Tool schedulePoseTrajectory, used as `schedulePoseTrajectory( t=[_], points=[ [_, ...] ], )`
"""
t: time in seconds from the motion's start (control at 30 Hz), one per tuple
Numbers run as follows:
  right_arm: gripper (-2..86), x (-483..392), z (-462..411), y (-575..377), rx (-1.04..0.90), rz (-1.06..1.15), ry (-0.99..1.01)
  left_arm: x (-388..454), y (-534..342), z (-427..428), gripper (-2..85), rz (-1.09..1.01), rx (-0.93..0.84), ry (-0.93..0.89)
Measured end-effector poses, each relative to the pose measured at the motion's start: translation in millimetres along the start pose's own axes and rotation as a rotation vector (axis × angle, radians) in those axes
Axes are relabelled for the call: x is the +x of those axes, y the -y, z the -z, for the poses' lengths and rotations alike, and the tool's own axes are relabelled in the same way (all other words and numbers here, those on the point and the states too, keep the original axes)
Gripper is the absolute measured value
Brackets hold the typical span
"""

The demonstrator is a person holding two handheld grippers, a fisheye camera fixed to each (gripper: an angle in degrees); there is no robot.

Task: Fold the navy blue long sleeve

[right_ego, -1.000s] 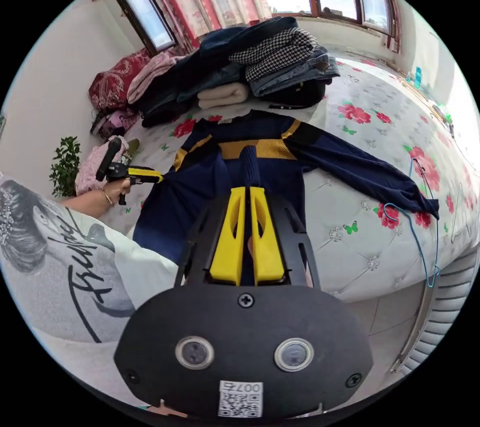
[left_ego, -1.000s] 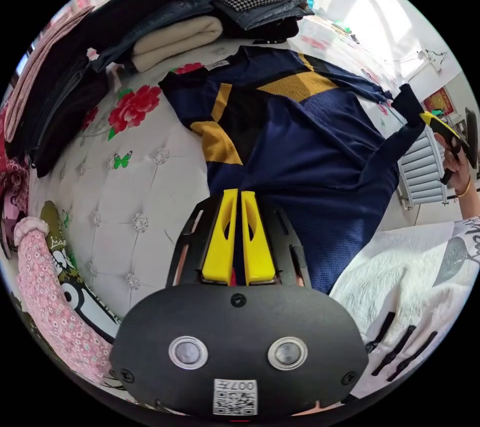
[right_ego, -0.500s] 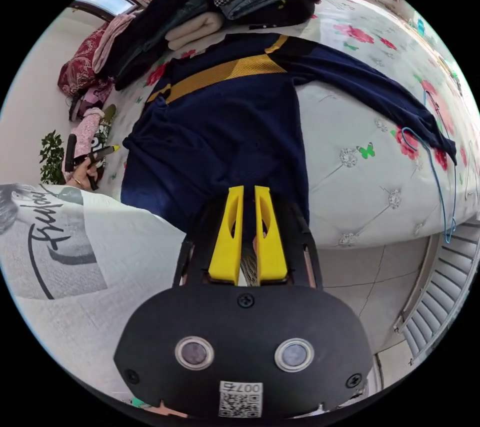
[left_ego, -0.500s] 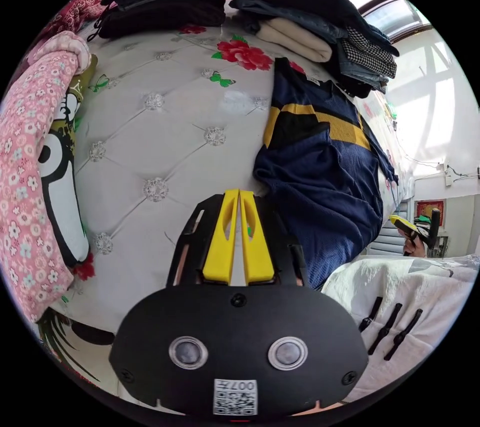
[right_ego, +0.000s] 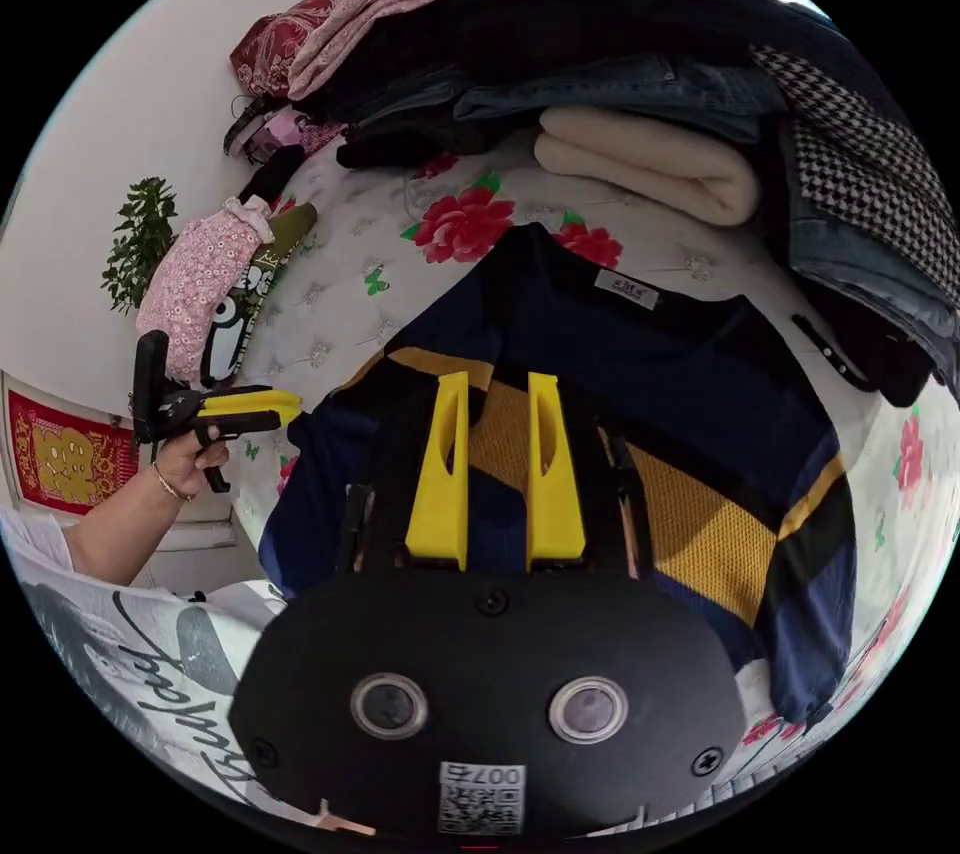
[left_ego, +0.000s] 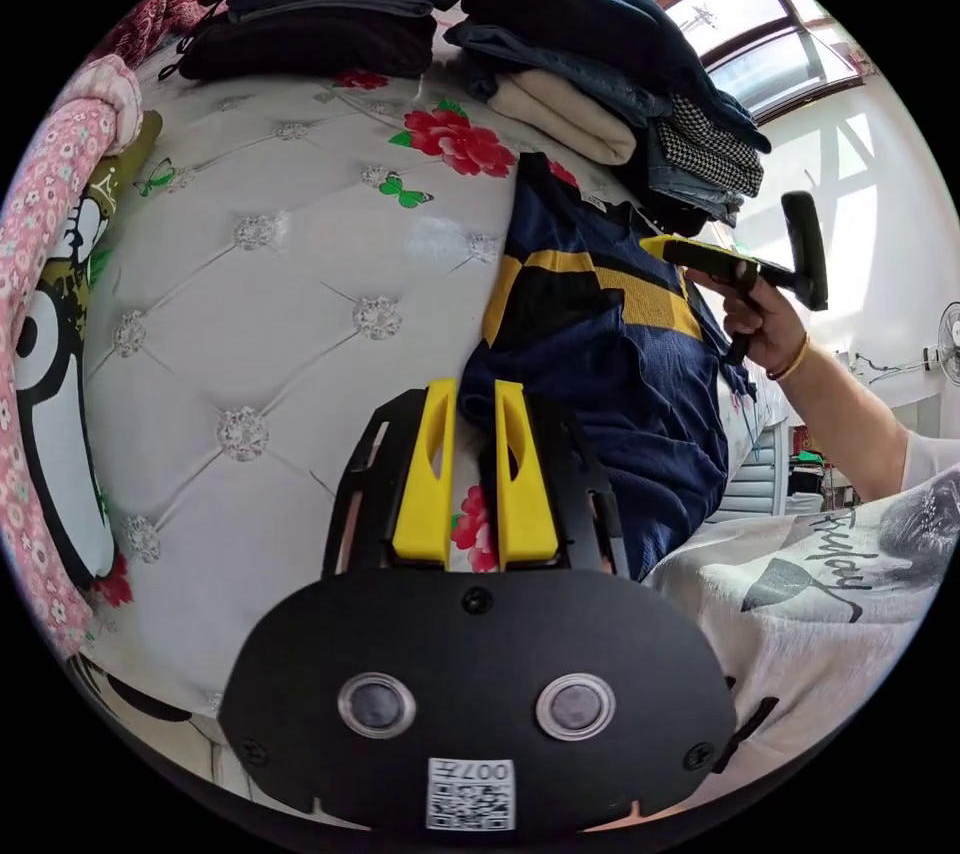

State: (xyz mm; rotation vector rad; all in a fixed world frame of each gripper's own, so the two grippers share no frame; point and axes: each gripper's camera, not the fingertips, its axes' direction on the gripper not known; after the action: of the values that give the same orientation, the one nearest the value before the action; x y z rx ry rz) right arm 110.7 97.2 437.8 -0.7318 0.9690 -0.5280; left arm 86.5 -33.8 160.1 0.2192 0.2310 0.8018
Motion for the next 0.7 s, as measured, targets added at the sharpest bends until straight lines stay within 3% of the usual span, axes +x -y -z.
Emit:
schedulePoseTrajectory(
  t=[0.23,0.5,0.63,0.7],
  points=[
    [1.1,-35.4,-78.7,76.3,-0.17,0.153,-0.158,-28.9,5.1,-16.5,0.1,-0.012,-0.043,0.003],
    [0.9,-64.8,-37.2,176.9,0.058,0.283,-0.093,-87.0,6.5,16.8,-0.9,0.117,0.17,-0.156],
    [3.6,-74.3,-75.8,212.3,-0.134,0.271,-0.111,-112.5,14.0,0.5,-0.8,0.205,0.107,-0.149],
    [4.2,-72.1,-79.5,204.4,-0.143,0.256,-0.143,-118.2,12.0,-0.7,-0.7,0.225,0.107,-0.141]
  ],
)
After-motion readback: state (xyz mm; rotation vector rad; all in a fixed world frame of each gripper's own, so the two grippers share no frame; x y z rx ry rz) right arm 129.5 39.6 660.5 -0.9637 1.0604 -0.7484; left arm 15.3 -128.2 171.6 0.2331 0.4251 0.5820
